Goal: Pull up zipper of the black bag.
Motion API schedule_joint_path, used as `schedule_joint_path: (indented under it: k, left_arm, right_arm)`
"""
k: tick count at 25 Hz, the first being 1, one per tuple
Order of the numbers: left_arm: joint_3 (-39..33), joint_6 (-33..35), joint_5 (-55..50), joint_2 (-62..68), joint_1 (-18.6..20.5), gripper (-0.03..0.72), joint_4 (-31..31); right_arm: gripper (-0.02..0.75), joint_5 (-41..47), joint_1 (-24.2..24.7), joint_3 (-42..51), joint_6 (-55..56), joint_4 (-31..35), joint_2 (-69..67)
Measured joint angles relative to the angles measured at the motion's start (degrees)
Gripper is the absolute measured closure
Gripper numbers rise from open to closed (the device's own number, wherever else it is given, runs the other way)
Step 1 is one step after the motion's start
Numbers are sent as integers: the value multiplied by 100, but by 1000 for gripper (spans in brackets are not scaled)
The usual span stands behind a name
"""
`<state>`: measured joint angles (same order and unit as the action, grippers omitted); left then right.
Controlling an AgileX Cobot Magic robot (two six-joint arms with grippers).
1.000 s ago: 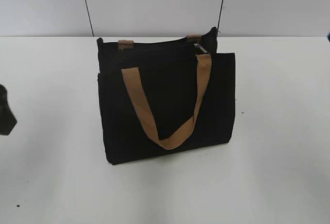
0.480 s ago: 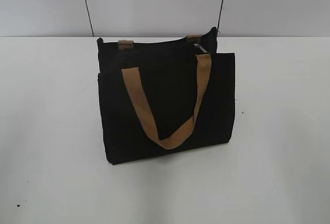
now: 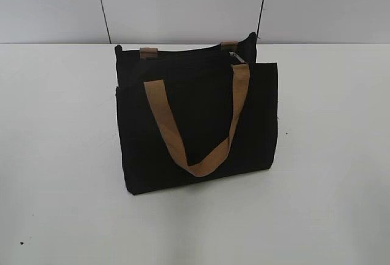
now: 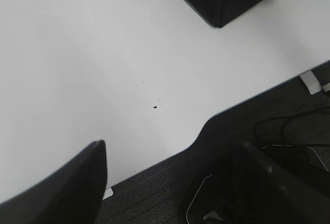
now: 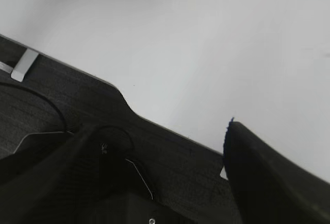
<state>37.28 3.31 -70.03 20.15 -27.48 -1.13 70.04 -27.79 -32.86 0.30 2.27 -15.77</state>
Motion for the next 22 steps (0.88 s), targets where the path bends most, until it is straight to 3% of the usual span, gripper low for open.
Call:
schedule_joint_path:
  k: [12, 22]
  left_arm:
    - [-656, 107, 791, -311, 0, 134, -203]
    - [-704, 146, 884, -311, 0, 185, -256]
  right_arm:
    - [178, -534, 5, 472, 11, -133, 11]
    - [178, -653, 5, 503, 16, -139, 11]
